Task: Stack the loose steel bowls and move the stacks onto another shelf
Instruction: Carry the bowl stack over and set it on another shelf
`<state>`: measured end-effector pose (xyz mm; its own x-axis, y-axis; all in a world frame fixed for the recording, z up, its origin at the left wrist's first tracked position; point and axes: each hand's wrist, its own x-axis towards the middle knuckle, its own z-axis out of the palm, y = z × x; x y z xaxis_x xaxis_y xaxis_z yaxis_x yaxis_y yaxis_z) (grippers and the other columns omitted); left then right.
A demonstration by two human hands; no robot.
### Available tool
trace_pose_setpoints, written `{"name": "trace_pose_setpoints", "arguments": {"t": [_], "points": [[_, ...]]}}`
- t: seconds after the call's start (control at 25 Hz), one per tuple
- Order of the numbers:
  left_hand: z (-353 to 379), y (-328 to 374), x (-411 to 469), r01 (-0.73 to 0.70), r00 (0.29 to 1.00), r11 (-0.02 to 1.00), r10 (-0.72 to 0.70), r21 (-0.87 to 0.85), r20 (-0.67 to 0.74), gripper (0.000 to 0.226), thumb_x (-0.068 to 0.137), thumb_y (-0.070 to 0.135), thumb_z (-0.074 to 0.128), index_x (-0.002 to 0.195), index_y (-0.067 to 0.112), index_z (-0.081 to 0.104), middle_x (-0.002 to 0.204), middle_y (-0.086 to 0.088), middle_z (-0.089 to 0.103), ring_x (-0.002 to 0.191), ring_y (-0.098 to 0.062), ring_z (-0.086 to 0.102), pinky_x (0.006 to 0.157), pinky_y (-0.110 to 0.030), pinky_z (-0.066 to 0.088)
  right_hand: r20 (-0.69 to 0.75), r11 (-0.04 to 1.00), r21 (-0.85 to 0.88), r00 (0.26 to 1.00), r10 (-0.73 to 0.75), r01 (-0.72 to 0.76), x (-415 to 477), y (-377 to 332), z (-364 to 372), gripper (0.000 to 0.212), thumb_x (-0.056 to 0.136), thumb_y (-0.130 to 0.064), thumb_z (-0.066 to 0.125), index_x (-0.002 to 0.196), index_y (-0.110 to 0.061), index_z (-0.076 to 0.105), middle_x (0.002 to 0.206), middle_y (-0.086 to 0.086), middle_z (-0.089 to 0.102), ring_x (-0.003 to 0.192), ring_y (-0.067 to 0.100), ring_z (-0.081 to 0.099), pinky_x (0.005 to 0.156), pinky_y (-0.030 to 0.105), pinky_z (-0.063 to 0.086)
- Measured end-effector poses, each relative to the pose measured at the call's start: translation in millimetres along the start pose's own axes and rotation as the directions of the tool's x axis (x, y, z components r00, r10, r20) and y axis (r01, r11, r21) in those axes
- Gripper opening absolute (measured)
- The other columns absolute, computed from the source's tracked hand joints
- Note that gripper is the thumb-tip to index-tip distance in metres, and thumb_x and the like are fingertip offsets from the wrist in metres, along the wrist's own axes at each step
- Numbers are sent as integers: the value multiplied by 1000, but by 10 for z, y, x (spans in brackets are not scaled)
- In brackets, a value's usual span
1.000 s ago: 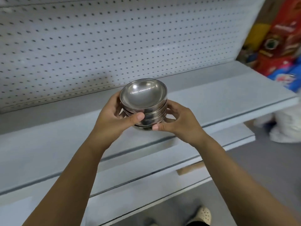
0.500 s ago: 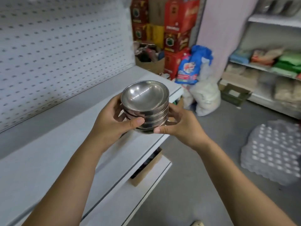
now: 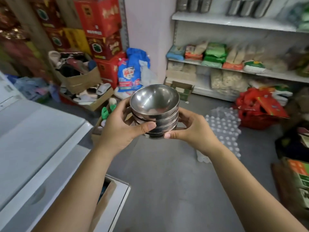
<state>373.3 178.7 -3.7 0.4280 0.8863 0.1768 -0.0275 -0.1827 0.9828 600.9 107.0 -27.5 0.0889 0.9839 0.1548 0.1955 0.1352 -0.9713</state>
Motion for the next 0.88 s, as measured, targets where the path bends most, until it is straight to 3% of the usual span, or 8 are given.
{"name": "trace_pose_setpoints", "arguments": {"t": [0.16, 0.4, 0.48, 0.68, 0.88], "points": [[322, -209, 740, -10, 997, 1000, 9, 16, 78, 90, 59, 25, 95, 139, 17, 54, 136, 1, 65, 129, -15, 60, 110, -46, 48, -71, 999, 25, 997, 33, -31, 329, 251, -462, 74, 65, -13, 96, 133, -17, 67, 123, 2, 75, 124, 19, 66, 102, 41, 57], [679, -511, 2201, -28, 976, 999, 32, -24, 217, 97, 51, 34, 98, 136, 18, 56, 134, 2, 66, 129, -15, 60, 112, -46, 47, -233, 999, 37, 972, 28, -20, 1241, 504, -1084, 71, 64, -12, 94, 130, -14, 68, 122, 3, 75, 122, 18, 67, 101, 39, 57], [788, -504, 2756, -52, 958, 998, 56, -22, 281, 100, 49, 37, 98, 137, 17, 55, 133, 3, 66, 128, -13, 60, 111, -43, 48, -296, 999, 27, 955, 29, -22, 1593, 534, -1288, 70, 65, -12, 94, 130, -13, 68, 121, 3, 76, 122, 19, 67, 101, 38, 57], [1082, -430, 3898, -100, 891, 994, 113, -52, 440, 90, 60, 16, 93, 140, 14, 51, 133, 4, 65, 122, -3, 62, 96, -21, 51, -453, 1000, 10, 891, 11, -7, 2320, 593, -1754, 69, 68, -2, 93, 131, -13, 68, 121, 3, 76, 122, 20, 68, 98, 30, 57], [1422, -606, 4763, -96, 853, 994, 112, -59, 510, 86, 62, 24, 96, 137, 24, 53, 134, 8, 65, 125, -5, 60, 100, -24, 52, -512, 1000, 7, 859, 28, -29, 2870, 825, -2225, 67, 70, -3, 93, 131, -14, 68, 121, 1, 76, 122, 18, 68, 100, 30, 55]]}}
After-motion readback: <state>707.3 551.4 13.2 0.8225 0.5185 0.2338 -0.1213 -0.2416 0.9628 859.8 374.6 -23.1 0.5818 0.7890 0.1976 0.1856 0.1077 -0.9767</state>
